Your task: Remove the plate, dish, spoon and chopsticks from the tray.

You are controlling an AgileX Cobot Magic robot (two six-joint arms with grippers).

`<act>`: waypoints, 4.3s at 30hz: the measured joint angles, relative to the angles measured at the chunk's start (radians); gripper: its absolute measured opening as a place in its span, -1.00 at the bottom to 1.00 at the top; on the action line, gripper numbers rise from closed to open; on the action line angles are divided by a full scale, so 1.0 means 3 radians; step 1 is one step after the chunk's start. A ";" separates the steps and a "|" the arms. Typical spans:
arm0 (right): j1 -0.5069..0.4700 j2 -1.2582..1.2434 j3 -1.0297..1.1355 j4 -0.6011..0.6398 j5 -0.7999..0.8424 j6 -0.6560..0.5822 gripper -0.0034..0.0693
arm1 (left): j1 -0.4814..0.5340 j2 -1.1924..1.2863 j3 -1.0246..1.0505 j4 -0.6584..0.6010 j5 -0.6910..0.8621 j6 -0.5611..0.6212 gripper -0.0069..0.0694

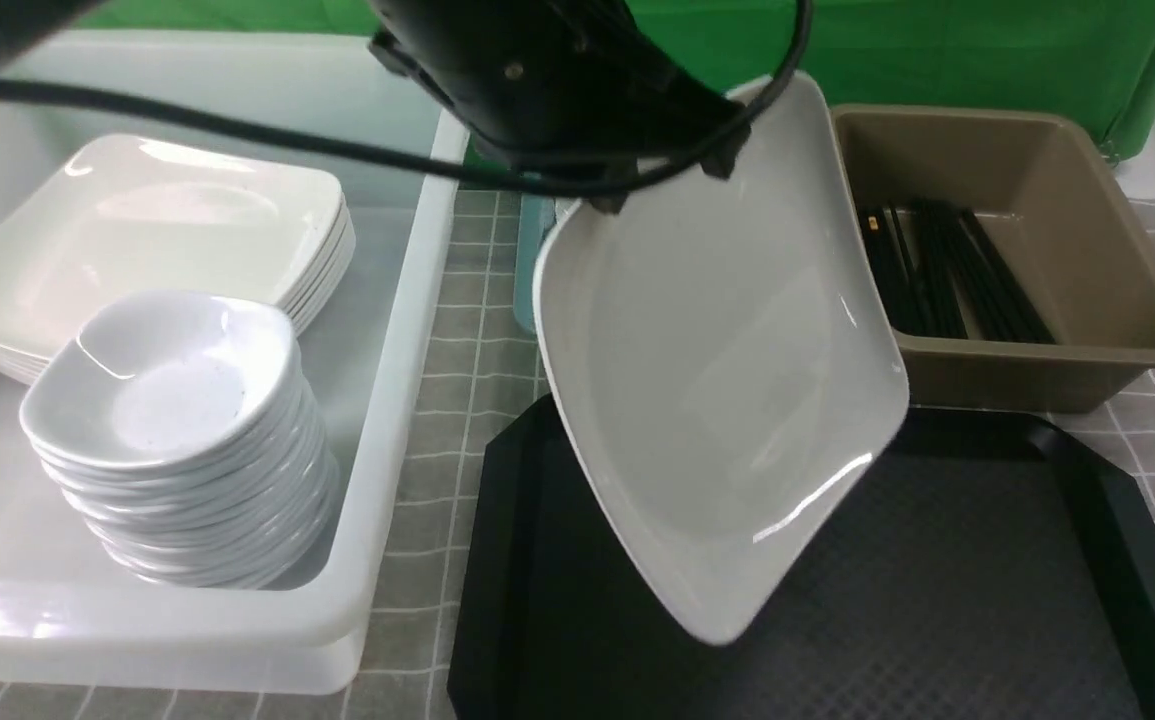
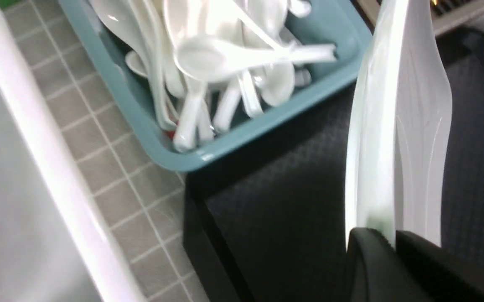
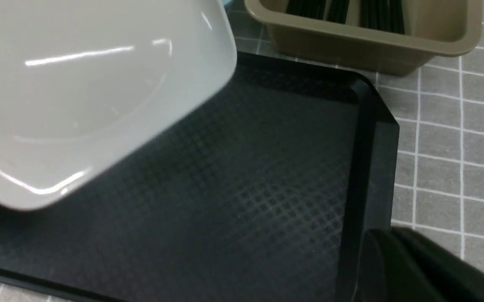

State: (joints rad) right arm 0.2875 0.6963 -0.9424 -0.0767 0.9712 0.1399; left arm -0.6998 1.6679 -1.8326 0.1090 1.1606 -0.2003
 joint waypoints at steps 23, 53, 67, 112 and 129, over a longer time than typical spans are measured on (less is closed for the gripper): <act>0.0000 0.0001 -0.0226 0.0300 -0.0123 0.0000 -0.80 | 0.2591 -0.0003 -0.0809 -0.1027 0.0067 0.0568 -0.75; 0.0000 0.0001 -0.0226 0.0739 0.0132 -0.0318 -0.80 | 0.3860 0.1224 -0.0823 -0.2050 -0.0195 0.1793 -0.74; 0.0000 0.0001 -0.0226 0.0833 0.0199 -0.0329 -0.80 | 0.3860 0.1397 -0.0823 -0.1372 -0.0151 0.2142 -0.75; 0.0000 0.0353 -0.0869 0.0857 -0.0546 -0.0823 -0.80 | 0.2849 -0.0047 -0.0832 -0.2161 0.0140 0.2143 -0.81; 0.0000 -0.0889 0.0033 0.0524 -0.2522 -0.0950 -0.80 | 0.1935 -0.2822 0.1074 -0.1602 -0.0296 0.1224 -0.82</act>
State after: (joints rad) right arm 0.2875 0.4297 -0.9324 0.0806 0.2147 -0.1452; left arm -0.1193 0.8214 -1.5105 -0.3715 1.0717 0.1671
